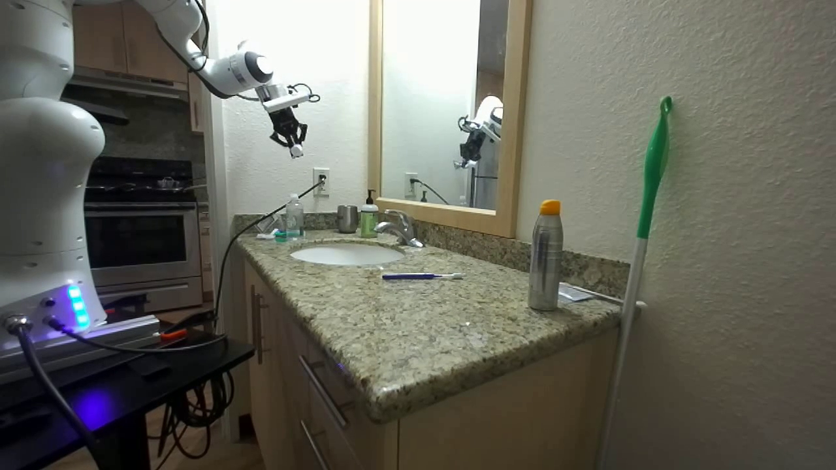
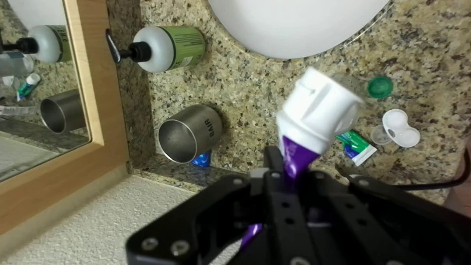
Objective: Move the purple toothpaste to the left side of the counter
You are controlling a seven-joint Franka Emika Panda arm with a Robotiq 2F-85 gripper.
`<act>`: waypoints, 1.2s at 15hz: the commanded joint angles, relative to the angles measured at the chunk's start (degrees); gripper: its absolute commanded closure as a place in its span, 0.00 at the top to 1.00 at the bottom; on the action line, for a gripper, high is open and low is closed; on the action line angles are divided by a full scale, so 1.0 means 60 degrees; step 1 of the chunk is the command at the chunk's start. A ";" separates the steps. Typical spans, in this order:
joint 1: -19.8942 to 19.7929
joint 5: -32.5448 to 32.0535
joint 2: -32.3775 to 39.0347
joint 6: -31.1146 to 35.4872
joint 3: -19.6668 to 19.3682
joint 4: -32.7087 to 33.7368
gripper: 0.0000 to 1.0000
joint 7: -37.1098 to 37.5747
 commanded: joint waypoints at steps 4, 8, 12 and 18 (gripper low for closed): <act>-0.0740 0.2774 0.1969 -0.1886 0.0060 0.1826 0.02 -0.3343; -0.0673 0.2022 0.3272 -0.1714 -0.0160 0.2897 0.02 -0.1726; -0.0800 0.1958 0.3388 -0.1465 0.0016 0.2716 0.08 -0.1529; -0.0809 0.1843 0.4152 -0.0916 -0.0011 0.2802 0.02 -0.1152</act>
